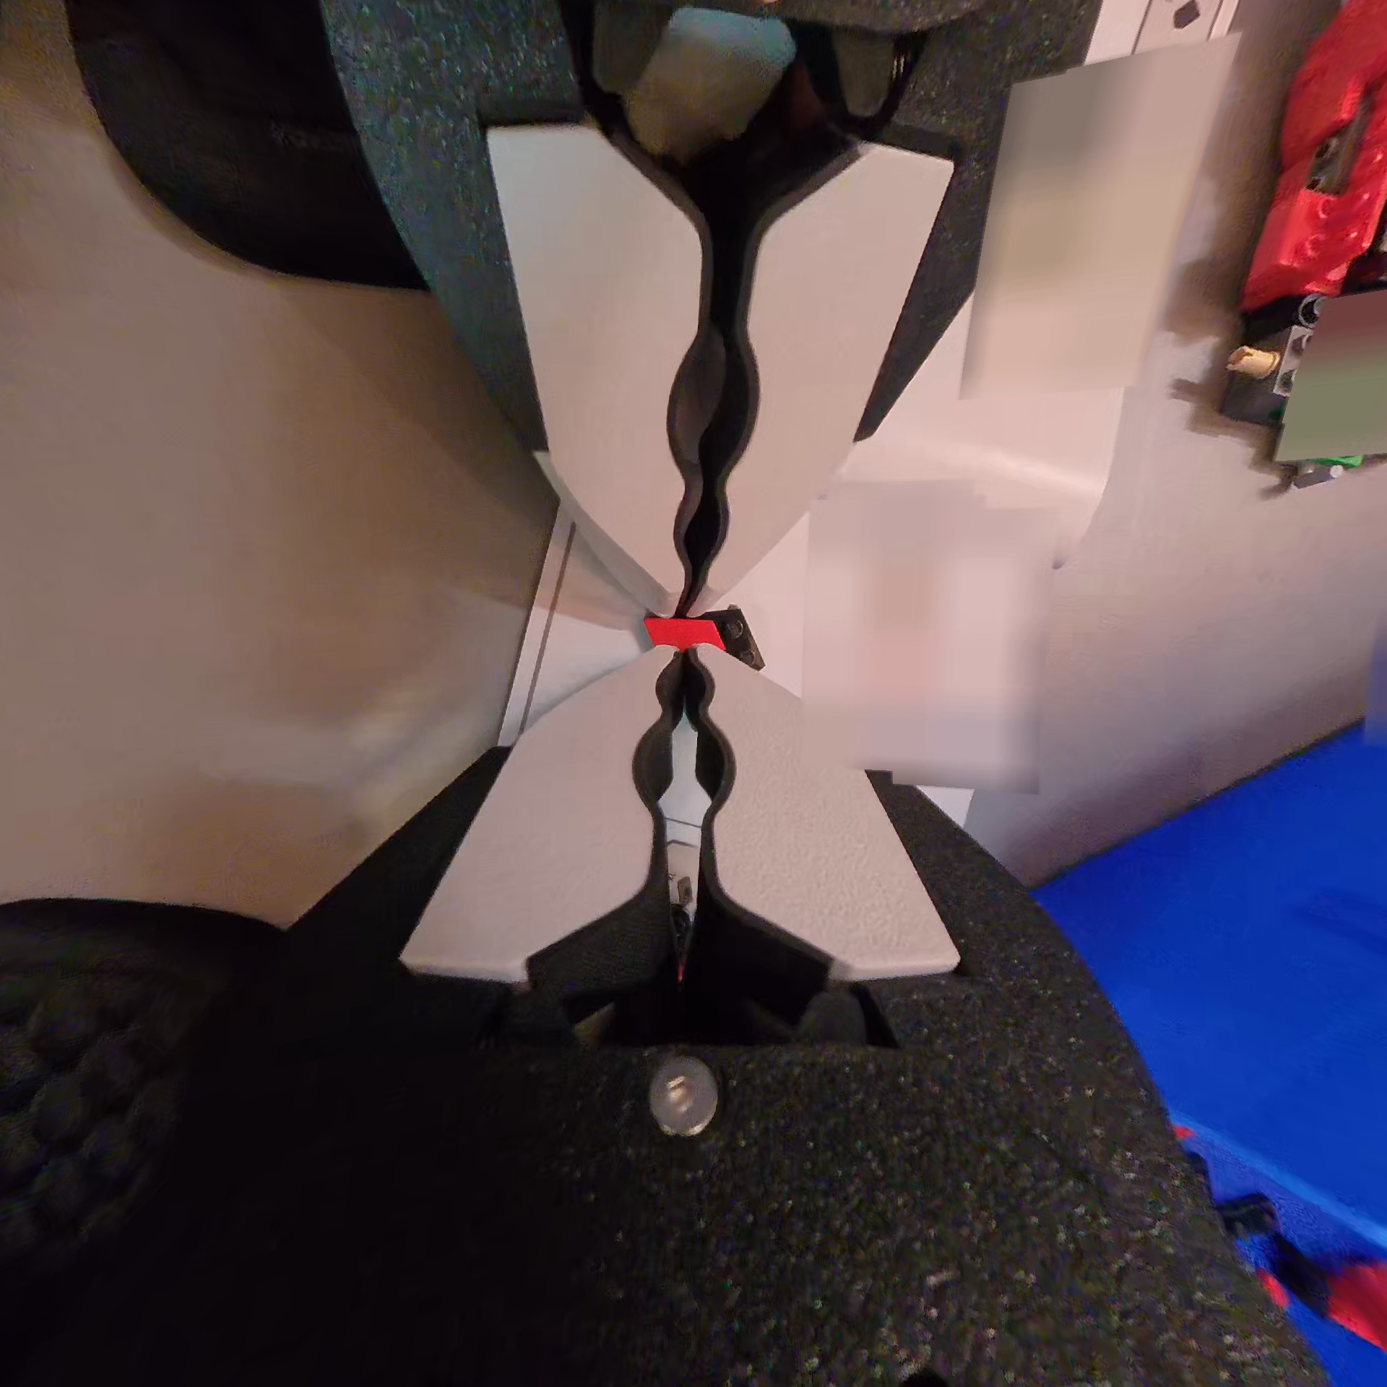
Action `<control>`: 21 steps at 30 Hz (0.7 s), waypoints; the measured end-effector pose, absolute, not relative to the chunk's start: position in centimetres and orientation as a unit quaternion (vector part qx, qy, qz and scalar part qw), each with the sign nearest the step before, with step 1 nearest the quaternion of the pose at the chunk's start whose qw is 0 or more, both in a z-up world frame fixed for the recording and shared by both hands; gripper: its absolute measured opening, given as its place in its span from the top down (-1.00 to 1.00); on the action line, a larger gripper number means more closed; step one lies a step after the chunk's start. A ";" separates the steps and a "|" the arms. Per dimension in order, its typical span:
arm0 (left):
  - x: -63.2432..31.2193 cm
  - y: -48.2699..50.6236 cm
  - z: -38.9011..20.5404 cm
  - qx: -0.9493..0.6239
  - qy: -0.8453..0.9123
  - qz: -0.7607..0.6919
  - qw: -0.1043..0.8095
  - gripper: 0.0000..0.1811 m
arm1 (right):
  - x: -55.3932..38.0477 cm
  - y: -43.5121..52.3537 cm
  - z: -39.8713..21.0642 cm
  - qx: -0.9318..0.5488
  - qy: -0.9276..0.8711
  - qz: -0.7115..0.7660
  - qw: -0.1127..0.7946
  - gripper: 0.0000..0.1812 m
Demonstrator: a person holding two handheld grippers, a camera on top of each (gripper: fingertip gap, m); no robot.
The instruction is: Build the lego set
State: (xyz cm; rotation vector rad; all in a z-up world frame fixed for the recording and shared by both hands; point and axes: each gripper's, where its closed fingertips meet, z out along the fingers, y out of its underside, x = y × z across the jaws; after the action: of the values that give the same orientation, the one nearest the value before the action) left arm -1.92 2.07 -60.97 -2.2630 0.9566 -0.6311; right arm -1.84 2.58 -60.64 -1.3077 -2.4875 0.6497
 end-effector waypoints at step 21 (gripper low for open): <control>-1.7 2.2 -61.1 -0.844 0.383 -0.217 0.306 1.00 | -0.4 4.4 -60.4 -0.452 -0.857 0.205 0.137 1.00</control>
State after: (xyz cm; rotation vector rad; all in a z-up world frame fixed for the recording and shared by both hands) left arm -1.72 2.16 -61.06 -2.2340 1.0133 -0.5735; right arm -0.41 4.38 -60.37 -1.3088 -2.4799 0.5933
